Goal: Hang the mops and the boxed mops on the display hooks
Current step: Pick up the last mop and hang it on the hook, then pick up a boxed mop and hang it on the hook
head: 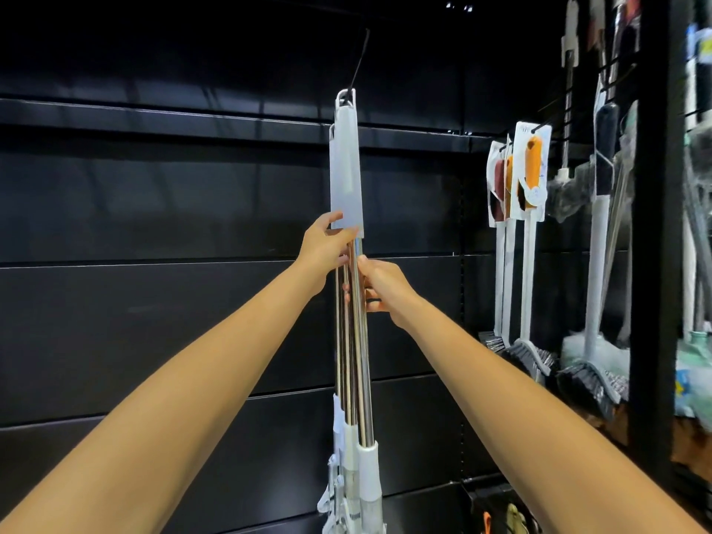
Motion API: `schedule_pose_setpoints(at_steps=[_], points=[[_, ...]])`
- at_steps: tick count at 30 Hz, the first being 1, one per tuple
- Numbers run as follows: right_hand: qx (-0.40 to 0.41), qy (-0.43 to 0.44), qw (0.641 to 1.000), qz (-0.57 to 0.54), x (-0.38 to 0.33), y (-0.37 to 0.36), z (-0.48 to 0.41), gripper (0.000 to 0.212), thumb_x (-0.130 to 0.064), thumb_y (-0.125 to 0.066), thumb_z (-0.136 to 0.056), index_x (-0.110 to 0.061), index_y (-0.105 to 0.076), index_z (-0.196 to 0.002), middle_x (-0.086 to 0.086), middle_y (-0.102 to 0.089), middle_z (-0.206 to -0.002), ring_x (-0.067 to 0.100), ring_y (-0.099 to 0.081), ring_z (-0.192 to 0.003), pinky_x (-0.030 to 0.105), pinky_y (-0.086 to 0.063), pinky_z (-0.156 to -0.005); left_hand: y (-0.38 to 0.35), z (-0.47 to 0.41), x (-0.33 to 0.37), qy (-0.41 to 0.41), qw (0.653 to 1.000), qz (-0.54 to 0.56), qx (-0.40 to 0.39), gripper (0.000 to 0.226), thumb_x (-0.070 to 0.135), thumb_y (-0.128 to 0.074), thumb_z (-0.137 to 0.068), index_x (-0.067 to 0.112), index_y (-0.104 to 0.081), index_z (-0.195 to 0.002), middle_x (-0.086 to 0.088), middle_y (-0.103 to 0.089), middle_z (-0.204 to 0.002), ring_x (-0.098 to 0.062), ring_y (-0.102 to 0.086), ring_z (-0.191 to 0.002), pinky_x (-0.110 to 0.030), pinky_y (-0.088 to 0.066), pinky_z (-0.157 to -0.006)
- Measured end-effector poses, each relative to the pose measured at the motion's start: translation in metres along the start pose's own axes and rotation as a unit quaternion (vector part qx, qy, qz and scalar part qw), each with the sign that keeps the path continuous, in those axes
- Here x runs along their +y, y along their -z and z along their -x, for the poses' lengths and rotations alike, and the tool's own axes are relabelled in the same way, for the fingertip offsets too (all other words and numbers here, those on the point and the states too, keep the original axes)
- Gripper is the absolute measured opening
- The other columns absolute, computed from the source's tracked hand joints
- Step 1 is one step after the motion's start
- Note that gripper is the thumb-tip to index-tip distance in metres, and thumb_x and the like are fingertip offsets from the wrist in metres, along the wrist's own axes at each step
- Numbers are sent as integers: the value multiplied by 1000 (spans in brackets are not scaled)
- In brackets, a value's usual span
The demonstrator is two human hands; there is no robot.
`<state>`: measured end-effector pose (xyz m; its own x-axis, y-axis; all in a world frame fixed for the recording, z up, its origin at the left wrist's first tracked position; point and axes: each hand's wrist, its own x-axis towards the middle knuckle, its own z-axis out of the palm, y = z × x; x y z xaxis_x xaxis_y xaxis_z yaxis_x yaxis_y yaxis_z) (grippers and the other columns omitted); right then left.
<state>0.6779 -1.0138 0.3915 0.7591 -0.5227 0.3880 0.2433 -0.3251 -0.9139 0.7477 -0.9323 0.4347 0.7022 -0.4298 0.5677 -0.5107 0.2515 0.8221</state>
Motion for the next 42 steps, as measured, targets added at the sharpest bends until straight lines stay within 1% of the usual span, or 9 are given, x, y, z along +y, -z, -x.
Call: schedule_pose_setpoints(at_steps=[8, 12, 15, 17, 20, 23, 27, 35, 42], points=[[10, 1, 1000, 6, 6, -2, 10, 29, -33, -48, -99, -16, -57, -121, 8, -65, -111, 22, -64, -101, 37, -56, -86, 12, 23, 2, -1, 1000, -15, -24, 49, 17, -54, -97, 18, -39, -144, -8, -49, -138, -22, -53, -122, -34, -47, -94], [39, 88, 987, 129, 13, 4, 27, 22, -31, -48, -99, -16, -60, -110, 7, -66, -109, 19, -63, -100, 34, -52, -86, 16, 46, -1, -40, 989, -141, 11, 43, 19, -52, -98, 16, -44, -139, -6, -55, -133, -18, -54, -118, -27, -42, -90], [42, 136, 957, 253, 16, 9, 46, 28, -34, -49, -98, -17, -60, -117, -5, -63, -102, 11, -60, -92, 28, -50, -79, 24, 71, -8, -76, 940, -332, 26, 42, 26, -52, -97, 19, -46, -138, -2, -57, -133, -19, -56, -119, -34, -44, -97], [29, 156, 927, 340, 18, 13, 62, 28, -37, -46, -98, -20, -60, -116, -8, -61, -94, 10, -58, -84, 27, -45, -71, 29, 91, -12, -88, 886, -455, 22, 44, 29, -51, -97, 21, -44, -139, -2, -54, -136, -21, -56, -120, -44, -47, -99], [2, 185, 866, 465, 25, 20, 86, 31, -40, -44, -97, -19, -59, -114, -4, -64, -95, 14, -60, -80, 31, -49, -69, 35, 126, -14, -87, 804, -588, 8, 47, 29, -50, -97, 18, -42, -141, -8, -51, -138, -27, -56, -119, -43, -48, -93], [-37, 212, 816, 537, 36, 23, 114, 37, -41, -44, -95, -17, -59, -119, 3, -65, -104, 21, -62, -89, 37, -53, -75, 43, 168, -17, -50, 737, -673, -6, 52, 33, -50, -95, 15, -39, -143, -11, -51, -135, -31, -55, -117, -44, -47, -92], [-104, 238, 783, 565, 61, 18, 166, 42, -41, -45, -94, -15, -55, -125, 8, -61, -119, 30, -58, -106, 39, -46, -79, 50, 239, -30, 26, 670, -741, -39, 61, 43, -48, -95, 17, -31, -147, -10, -44, -144, -32, -48, -126, -45, -42, -99], [-277, 242, 768, 524, 141, -30, 302, 47, -43, -45, -94, -13, -52, -130, 12, -59, -122, 33, -54, -114, 40, -44, -85, 73, 415, -67, 191, 644, -735, -88, 60, 43, -45, -95, 16, -31, -146, -10, -42, -145, -32, -46, -127, -46, -38, -101], [-424, 269, 711, 492, 180, -104, 431, 47, -42, -44, -94, -14, -51, -131, 12, -59, -122, 33, -55, -113, 39, -43, -80, 134, 580, -70, 321, 637, -696, -86, 59, 41, -46, -95, 15, -32, -146, -10, -43, -143, -33, -46, -125, -45, -39, -98]])
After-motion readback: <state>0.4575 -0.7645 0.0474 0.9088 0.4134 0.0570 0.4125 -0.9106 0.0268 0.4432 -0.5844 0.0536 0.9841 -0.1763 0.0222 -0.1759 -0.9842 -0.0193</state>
